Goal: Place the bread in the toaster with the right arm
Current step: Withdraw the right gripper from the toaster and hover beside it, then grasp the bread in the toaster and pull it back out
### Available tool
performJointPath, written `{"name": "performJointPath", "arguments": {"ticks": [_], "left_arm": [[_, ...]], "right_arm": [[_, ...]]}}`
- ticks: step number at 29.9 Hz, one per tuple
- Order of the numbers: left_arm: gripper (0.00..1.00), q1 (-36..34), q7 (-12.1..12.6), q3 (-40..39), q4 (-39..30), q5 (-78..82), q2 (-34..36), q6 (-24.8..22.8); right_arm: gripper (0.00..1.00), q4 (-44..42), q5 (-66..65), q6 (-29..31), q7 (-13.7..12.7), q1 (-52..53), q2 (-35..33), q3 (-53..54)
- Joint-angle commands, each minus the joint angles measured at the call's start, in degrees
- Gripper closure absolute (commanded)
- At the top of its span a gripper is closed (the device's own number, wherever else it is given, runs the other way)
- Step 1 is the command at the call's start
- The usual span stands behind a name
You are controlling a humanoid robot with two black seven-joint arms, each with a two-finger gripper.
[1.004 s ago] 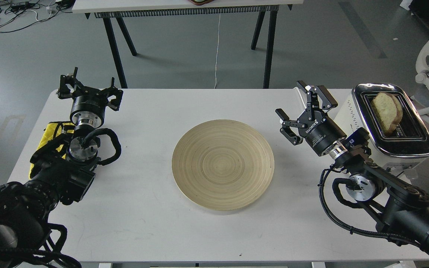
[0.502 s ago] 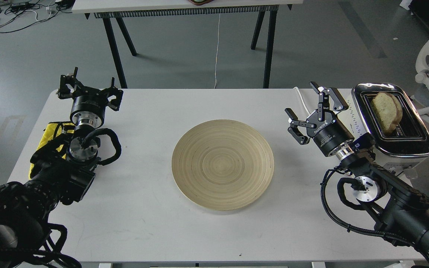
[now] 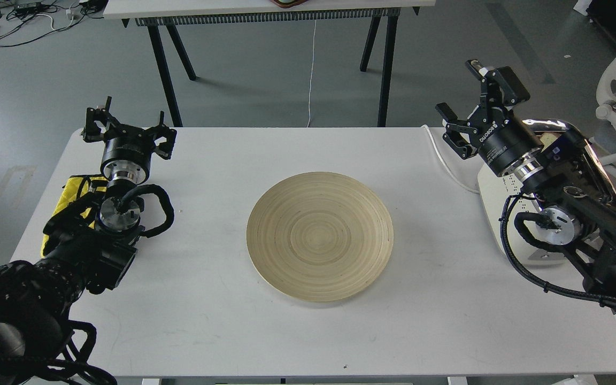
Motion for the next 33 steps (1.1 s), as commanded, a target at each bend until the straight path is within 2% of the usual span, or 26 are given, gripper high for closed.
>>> {"name": "performJointPath", "arguments": {"ticks": [1, 5, 10, 15, 18, 22, 26, 29, 33], "left_arm": [[0.00, 0.01, 0.00, 0.00, 0.08, 0.00, -0.01, 0.00], [0.00, 0.01, 0.00, 0.00, -0.01, 0.00, -0.01, 0.00], [0.00, 0.01, 0.00, 0.00, -0.01, 0.00, -0.01, 0.00], [0.00, 0.01, 0.00, 0.00, -0.01, 0.00, -0.01, 0.00], [0.00, 0.02, 0.00, 0.00, -0.01, 0.00, -0.01, 0.00], [0.00, 0.01, 0.00, 0.00, -0.01, 0.00, -0.01, 0.00], [0.00, 0.01, 0.00, 0.00, -0.01, 0.00, -0.01, 0.00], [0.00, 0.01, 0.00, 0.00, -0.01, 0.00, -0.01, 0.00], [0.00, 0.01, 0.00, 0.00, -0.01, 0.00, -0.01, 0.00]], "right_arm": [[0.00, 4.50, -11.27, -7.65, -3.05, 1.42, -10.25, -2.51], [0.01, 7.85, -21.12, -10.65, -5.95, 1.68, -20.54, -6.11], [0.02, 7.24, -33.35, -14.16, -6.92, 0.90, -28.90, -12.26], [0.04, 4.78, -34.68, -22.50, -7.19, -0.25, -28.83, -20.26], [0.05, 4.78, -34.24, -24.10, -7.54, -0.51, -26.64, -21.77], [0.10, 4.08, -34.33, -24.19, -9.29, -1.39, -22.68, -21.94], [0.23, 2.67, -34.33, -24.19, -10.00, -2.27, -20.13, -22.12], [0.43, 2.40, -34.33, -24.19, -10.00, -2.71, -19.86, -21.95], [0.60, 1.79, -34.33, -24.45, -9.91, -2.71, -19.42, -21.86]]}}
